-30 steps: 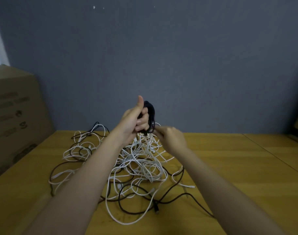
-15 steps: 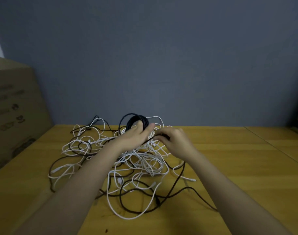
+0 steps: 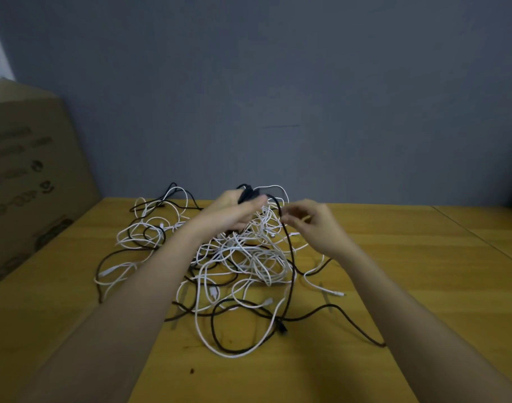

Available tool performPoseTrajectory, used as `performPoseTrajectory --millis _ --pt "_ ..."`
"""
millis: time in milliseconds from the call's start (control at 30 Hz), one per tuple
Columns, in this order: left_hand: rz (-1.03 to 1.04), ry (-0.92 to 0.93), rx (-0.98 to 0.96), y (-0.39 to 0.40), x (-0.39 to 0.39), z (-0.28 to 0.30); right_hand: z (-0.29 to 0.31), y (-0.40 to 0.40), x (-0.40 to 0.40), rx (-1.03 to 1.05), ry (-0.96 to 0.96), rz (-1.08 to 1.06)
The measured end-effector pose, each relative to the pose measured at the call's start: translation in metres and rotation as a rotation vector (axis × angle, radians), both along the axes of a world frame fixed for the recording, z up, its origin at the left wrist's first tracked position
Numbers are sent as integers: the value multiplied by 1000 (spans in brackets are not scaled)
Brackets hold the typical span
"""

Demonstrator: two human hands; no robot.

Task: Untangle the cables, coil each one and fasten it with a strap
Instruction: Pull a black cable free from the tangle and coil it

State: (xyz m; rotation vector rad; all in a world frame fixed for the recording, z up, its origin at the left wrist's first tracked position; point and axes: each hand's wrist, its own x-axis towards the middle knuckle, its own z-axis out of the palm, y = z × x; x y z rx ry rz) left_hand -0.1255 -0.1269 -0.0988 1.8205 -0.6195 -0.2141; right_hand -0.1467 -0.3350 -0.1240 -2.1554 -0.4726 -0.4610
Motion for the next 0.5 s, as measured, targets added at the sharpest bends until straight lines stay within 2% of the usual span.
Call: performPoseTrajectory --millis 67,200,267,333,400,500 --pt "-6 -4 -55 2 -1 8 -13 -2 -4 -37 48 7" --pt "16 -57 2 -2 -1 16 -23 5 -8 26 191 52" --pt "51 -44 -34 -6 -1 18 -18 7 0 -31 168 -55" --pt "80 -63 -30 -9 0 21 3 6 13 72 161 -199" --pt "104 -103 8 -10 -1 27 36 0 23 219 72 -323" --pt "121 -114 6 -8 -1 33 84 -6 30 249 -295 -350"
